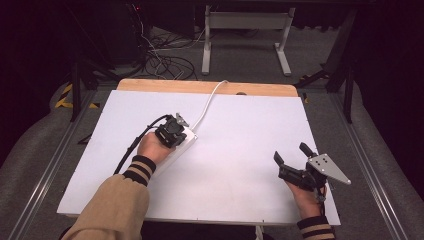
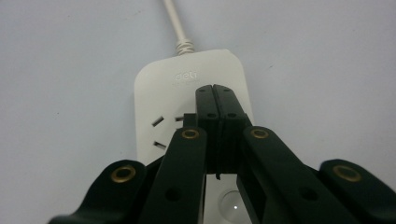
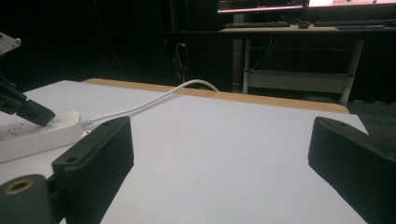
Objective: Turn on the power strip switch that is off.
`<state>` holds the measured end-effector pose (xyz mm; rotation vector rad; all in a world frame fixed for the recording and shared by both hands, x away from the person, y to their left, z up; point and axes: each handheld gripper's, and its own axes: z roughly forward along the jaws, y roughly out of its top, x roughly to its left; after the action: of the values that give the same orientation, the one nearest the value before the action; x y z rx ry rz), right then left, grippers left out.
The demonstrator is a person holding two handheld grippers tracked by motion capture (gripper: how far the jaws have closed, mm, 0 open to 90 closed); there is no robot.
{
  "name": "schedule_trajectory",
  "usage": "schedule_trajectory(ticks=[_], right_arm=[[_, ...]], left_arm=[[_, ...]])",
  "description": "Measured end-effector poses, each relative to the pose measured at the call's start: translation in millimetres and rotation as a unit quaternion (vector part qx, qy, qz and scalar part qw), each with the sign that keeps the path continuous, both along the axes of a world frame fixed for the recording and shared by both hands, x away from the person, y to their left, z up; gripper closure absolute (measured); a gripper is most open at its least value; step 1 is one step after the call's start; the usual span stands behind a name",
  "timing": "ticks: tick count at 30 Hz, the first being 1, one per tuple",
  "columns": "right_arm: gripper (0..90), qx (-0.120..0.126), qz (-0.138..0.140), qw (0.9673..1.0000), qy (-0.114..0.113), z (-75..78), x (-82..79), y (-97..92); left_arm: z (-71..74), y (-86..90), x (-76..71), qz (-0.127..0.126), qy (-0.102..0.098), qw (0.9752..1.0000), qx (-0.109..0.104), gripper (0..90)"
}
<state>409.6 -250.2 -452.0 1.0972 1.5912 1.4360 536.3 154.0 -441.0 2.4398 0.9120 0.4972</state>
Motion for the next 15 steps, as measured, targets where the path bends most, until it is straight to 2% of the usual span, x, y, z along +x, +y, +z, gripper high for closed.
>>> schedule_trajectory(ticks=[7,8,9,10,12,13,15], right_arm=[[7.4,-0.001,-0.006,1.0,-0.001,0.2,-0.6,-0.2],[7.4,0.0,-0.005,1.0,-0.001,0.3,-0.7,-0.1],[7.4,-0.001,-0.006,1.0,-0.001,0.3,-0.8,0.1],[7.5,-0.002,-0.008,1.0,-0.002,0.5,-1.1,0.2],[7.6,-0.004,-0.009,0.9999,-0.005,0.8,-1.4,0.0],[7.6,-0.002,-0.009,0.9999,-0.007,1.4,-1.9,-0.6],[7.6,-0.001,-0.011,0.9999,-0.006,1.4,-1.6,-1.7]], left_arm=[[-0.6,-2.2,-1.7,0.005,0.002,1.0,-0.004,90.0],[-1.0,-2.1,-1.1,0.006,-0.001,1.0,-0.001,90.0],[-2.3,-0.3,1.4,0.023,-0.009,0.9996,0.016,90.0],[-2.3,-0.3,1.4,0.023,-0.009,0.9996,0.016,90.0],[-1.6,6.9,4.6,0.026,0.018,0.9993,-0.021,90.0],[-2.3,10.8,4.9,0.021,0.021,0.999,-0.034,90.0],[-3.3,9.8,1.2,0.017,0.009,0.9995,-0.027,90.0]])
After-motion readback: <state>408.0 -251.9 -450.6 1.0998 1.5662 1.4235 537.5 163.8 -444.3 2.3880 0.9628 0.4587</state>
